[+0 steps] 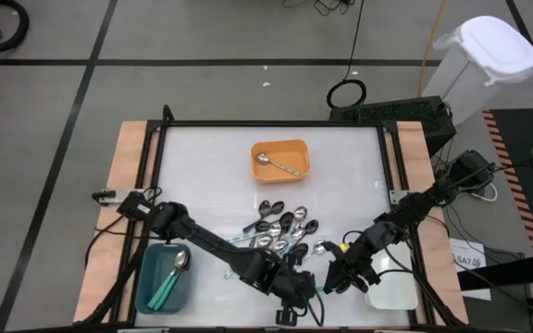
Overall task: Sort silverware by color (type)
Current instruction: Put the green spoon into the blue bin
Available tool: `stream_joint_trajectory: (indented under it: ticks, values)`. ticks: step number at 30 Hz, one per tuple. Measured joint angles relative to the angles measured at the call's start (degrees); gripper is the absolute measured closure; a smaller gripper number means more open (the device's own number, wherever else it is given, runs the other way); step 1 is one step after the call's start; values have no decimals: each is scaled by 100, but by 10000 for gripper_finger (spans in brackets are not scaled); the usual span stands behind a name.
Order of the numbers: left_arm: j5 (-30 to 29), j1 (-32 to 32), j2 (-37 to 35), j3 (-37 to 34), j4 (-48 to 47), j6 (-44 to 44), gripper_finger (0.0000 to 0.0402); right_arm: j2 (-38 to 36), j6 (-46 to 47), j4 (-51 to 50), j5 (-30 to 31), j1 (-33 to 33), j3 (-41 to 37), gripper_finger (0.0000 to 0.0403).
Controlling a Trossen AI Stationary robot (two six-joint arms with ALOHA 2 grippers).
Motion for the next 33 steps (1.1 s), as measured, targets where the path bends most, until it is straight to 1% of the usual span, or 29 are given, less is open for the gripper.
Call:
stream_joint_trajectory:
  ticks: [5,8,10,13,17,19,21,24,27,29,33]
  values:
    - [-127,14,0,0,-122,-195,326,-6,6,-71,40,-3,2,399]
    - [-248,4,0,0,-241,-325,326,-6,158,-109,98,-7,2,398]
    - [-413,-24,-4,2,-359,-457,326,-6,340,-140,260,-7,2,394]
    - [-556,-81,-9,23,-579,-644,326,-6,673,-290,595,-4,1,375]
    - [-822,-210,-34,211,-1057,-1017,326,-2,1093,-497,1265,-3,-1,339]
    - [-953,-283,-42,314,-1492,-1256,326,7,1253,-609,1611,-7,-2,322]
    - [-1101,-374,-26,494,-1917,-1515,326,4,1407,-686,2072,-7,-2,307]
    - [-1257,-498,-72,524,-2187,-1959,326,4,1656,-902,2825,-4,-2,287]
    - [-1307,-635,-98,514,-2598,-2451,326,0,1964,-1046,3400,-7,-2,272]
    - [-1380,-736,-116,514,-2842,-2791,326,4,2077,-1225,3676,-5,-4,266]
    - [-1392,-897,-116,514,-3386,-3339,326,-14,2289,-1568,3824,-6,-4,262]
